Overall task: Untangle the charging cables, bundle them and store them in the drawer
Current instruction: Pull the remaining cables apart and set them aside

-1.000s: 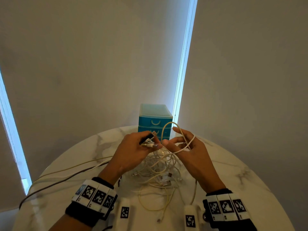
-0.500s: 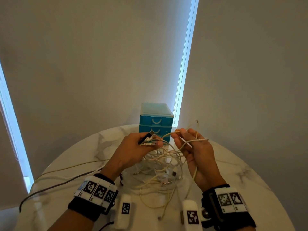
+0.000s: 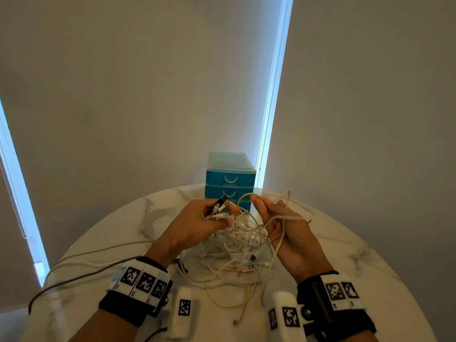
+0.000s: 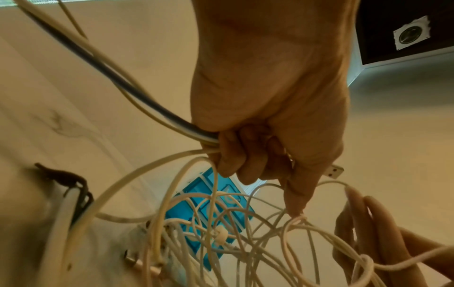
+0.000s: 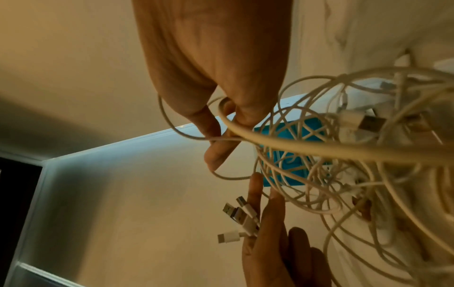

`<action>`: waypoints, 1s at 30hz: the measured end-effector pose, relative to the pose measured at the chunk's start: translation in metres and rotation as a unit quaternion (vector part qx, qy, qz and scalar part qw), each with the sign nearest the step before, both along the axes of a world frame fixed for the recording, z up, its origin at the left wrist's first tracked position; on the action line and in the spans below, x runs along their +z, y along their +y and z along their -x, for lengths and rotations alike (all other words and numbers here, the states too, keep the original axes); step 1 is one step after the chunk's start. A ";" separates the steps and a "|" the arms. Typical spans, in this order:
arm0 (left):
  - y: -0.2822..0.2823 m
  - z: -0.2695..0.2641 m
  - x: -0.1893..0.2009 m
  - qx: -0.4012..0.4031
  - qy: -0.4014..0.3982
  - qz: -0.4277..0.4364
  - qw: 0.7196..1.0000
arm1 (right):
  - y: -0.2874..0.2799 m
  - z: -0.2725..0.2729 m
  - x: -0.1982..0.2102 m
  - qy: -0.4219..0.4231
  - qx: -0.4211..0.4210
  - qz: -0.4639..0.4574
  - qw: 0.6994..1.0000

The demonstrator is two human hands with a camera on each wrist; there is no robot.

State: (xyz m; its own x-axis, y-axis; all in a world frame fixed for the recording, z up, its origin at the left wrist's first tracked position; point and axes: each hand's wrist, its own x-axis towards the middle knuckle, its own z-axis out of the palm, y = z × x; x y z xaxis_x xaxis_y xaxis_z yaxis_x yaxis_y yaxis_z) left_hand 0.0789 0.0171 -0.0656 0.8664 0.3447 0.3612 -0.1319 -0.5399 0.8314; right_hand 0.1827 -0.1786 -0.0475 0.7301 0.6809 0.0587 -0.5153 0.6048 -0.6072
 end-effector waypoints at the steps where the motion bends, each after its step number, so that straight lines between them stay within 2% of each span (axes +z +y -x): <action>1: 0.001 -0.001 0.000 0.012 -0.004 0.009 1.000 | 0.000 0.002 0.001 -0.001 0.018 -0.001 1.000; 5: 0.000 -0.001 -0.002 0.033 -0.004 0.029 0.999 | -0.002 0.005 0.003 0.017 0.061 -0.017 0.998; 8: -0.004 0.001 -0.001 0.046 -0.029 0.007 0.998 | -0.002 0.004 0.004 0.030 0.055 -0.030 0.998; 13: 0.000 0.000 -0.001 0.118 -0.076 -0.003 0.990 | 0.003 0.002 0.000 -0.061 0.047 0.076 0.994; 16: 0.000 -0.002 -0.003 0.119 -0.071 -0.022 0.990 | 0.008 0.001 -0.005 -0.106 0.063 0.122 0.985; 19: 0.002 -0.004 -0.004 0.148 -0.079 -0.029 0.985 | 0.011 -0.004 -0.012 -0.155 0.013 0.173 0.973; 22: 0.003 -0.003 0.001 0.195 -0.135 -0.014 0.971 | 0.011 -0.010 -0.018 -0.182 -0.032 0.216 0.959; 26: 0.009 0.003 0.010 0.242 -0.236 0.096 0.936 | 0.008 -0.015 -0.020 -0.180 -0.059 0.239 0.952; 30: 0.009 0.006 0.008 0.191 -0.196 0.111 0.955 | 0.005 -0.009 -0.015 -0.205 -0.093 0.185 0.957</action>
